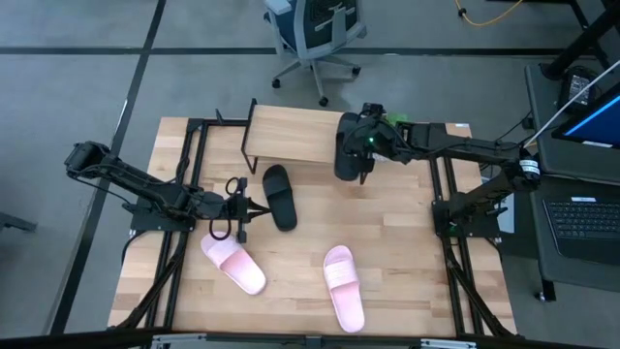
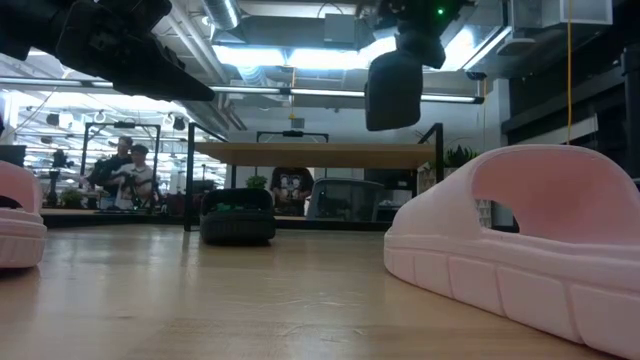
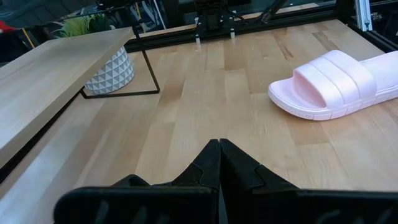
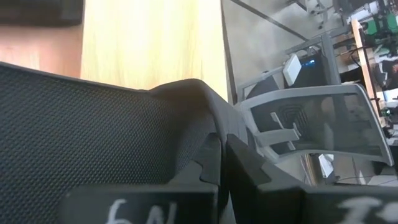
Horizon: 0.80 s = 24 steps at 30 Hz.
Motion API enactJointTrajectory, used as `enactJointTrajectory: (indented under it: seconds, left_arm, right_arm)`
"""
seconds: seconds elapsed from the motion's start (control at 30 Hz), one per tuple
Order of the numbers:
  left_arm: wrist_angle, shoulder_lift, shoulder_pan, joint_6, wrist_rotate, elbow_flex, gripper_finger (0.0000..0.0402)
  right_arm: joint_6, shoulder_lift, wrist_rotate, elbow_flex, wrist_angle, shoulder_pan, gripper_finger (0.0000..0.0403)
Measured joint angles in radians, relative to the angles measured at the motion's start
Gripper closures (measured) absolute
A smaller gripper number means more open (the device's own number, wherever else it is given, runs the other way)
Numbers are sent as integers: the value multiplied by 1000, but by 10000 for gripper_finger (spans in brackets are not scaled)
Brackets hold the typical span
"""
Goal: Pick and place slides into the shelf
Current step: Put the right black slides on the shelf
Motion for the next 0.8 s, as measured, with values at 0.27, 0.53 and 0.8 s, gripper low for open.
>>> enactJointTrajectory:
  seconds: [0.27, 0.53, 0.8]
  left_arm:
    - [0, 0, 0, 0, 0, 0, 401]
    - [0, 0, 0, 0, 0, 0, 401]
    - [0, 0, 0, 0, 0, 0, 401]
  right_arm:
    - [-31, 0, 0, 0, -1, -14, 391]
    - [-27, 10, -47, 0, -9, -47, 391]
    - [-20, 22, -50, -2, -9, -68, 391]
